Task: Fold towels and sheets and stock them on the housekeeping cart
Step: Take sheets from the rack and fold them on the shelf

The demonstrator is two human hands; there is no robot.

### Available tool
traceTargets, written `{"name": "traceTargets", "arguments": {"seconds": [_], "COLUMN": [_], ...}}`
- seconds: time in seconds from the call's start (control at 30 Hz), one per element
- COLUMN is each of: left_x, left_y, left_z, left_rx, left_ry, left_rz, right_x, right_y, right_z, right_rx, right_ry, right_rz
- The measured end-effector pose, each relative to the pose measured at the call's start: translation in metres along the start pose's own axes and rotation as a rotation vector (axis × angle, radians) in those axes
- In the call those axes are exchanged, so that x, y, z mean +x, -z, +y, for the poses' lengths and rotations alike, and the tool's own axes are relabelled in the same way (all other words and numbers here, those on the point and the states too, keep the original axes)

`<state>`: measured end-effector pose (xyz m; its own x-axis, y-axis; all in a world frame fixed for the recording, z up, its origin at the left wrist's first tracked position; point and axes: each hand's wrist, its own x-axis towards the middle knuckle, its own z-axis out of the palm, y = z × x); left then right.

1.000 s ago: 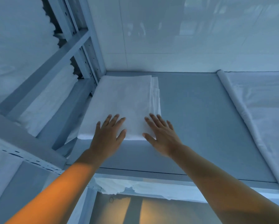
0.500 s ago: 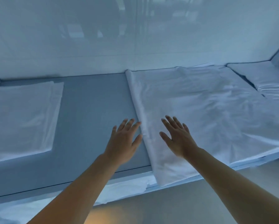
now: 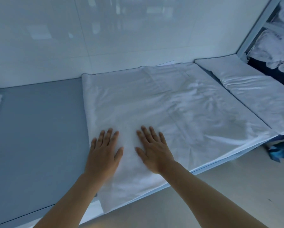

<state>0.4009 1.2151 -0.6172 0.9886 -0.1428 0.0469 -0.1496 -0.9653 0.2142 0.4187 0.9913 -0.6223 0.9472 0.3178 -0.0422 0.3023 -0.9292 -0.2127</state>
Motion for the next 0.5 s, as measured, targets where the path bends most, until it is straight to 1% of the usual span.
{"name": "traceTargets", "arguments": {"seconds": [0.23,0.5], "left_x": [-0.018,-0.053], "left_y": [0.009,0.026], "left_z": [-0.035,-0.104], "left_rx": [-0.004,0.024], "left_ry": [-0.005,0.019], "left_rz": [0.012,-0.006], "right_x": [0.001,0.003], "right_y": [-0.007,-0.027], "right_z": [-0.039,-0.115], "right_rx": [0.028,0.024], "right_ry": [0.007,0.027], "right_rz": [0.011,0.037]}}
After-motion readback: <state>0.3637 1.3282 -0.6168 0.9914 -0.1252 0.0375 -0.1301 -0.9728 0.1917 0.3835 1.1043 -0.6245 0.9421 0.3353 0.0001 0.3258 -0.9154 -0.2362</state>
